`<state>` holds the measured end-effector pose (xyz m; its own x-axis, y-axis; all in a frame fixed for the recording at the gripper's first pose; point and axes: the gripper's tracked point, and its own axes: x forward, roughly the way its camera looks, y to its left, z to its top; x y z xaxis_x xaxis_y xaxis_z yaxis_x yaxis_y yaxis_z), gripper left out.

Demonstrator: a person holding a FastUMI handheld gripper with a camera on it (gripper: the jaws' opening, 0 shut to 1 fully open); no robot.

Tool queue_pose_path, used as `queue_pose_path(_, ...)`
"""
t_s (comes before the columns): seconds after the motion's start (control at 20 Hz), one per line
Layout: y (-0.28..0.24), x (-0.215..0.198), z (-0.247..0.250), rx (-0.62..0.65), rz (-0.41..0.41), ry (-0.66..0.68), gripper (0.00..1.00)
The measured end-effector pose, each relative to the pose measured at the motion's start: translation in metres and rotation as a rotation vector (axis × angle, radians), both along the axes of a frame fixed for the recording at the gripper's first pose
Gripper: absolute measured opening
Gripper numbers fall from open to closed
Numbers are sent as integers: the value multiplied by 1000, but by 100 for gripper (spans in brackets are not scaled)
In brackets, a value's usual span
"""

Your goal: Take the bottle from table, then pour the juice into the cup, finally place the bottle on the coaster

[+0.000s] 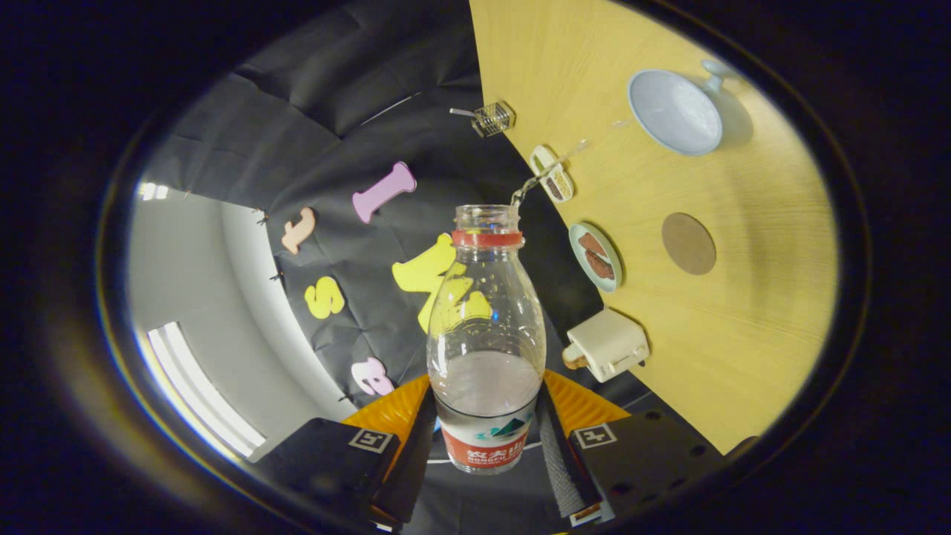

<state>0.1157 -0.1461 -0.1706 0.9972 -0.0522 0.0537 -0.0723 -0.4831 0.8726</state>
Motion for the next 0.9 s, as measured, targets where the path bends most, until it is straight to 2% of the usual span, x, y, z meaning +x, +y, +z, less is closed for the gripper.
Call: queue_pose_path(0.9, -6, 3, 2, 41, 1, 0, 73)
